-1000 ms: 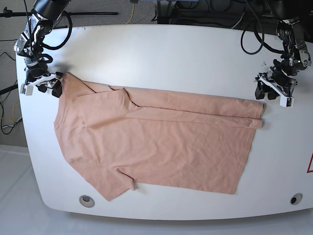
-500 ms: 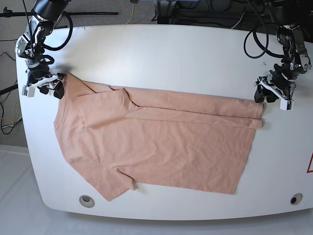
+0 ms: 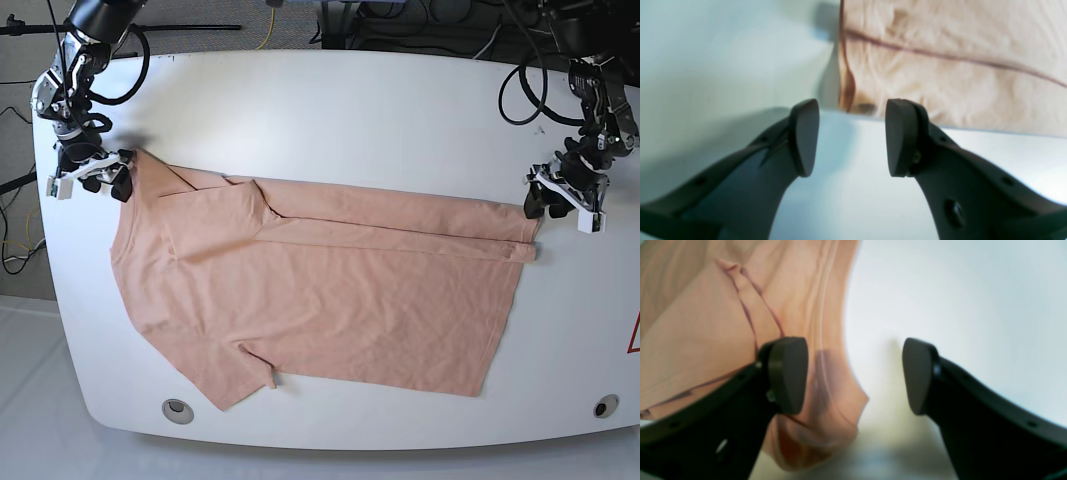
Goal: Fold the T-shirt properly
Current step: 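Lower both grippers onto the folded shoulder corners and close them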
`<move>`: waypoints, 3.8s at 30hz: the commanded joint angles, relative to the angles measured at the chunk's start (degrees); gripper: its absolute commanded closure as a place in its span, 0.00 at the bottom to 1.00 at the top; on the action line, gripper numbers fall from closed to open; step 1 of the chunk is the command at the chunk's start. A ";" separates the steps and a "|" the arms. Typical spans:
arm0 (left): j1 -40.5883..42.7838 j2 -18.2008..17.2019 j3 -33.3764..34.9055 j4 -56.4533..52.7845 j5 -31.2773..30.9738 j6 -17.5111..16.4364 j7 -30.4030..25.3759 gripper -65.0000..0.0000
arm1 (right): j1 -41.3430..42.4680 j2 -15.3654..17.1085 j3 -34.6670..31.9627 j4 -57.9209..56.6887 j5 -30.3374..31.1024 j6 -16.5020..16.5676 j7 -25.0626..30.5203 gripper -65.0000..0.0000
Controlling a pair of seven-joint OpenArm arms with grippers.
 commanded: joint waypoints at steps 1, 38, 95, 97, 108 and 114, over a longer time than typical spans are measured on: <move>-1.18 -1.50 -0.78 0.91 -0.78 -0.13 -1.32 0.55 | 0.53 0.24 -0.11 0.90 -0.30 -0.03 -1.08 0.35; -1.80 -0.92 -1.65 -5.32 -1.09 -2.00 0.91 0.79 | 1.74 -2.66 -0.34 -1.27 0.81 1.17 -0.84 0.35; -3.39 -0.86 -0.42 -7.32 -1.49 -1.86 -2.14 0.94 | 1.08 -3.57 -1.53 -0.90 1.39 1.57 -0.29 0.39; -3.54 -0.76 -0.55 -7.68 -1.69 -1.83 -2.01 0.97 | 1.05 -3.58 -1.57 -0.91 1.30 1.60 -0.29 0.44; -4.42 -0.40 -0.98 -9.09 -2.87 -2.69 -0.06 1.00 | 0.89 -3.57 -1.38 -0.18 1.69 1.92 0.09 1.00; -4.22 -0.43 -0.46 -8.02 -2.79 -2.31 0.39 1.00 | 1.02 -3.63 -1.49 0.04 1.12 1.69 0.48 1.00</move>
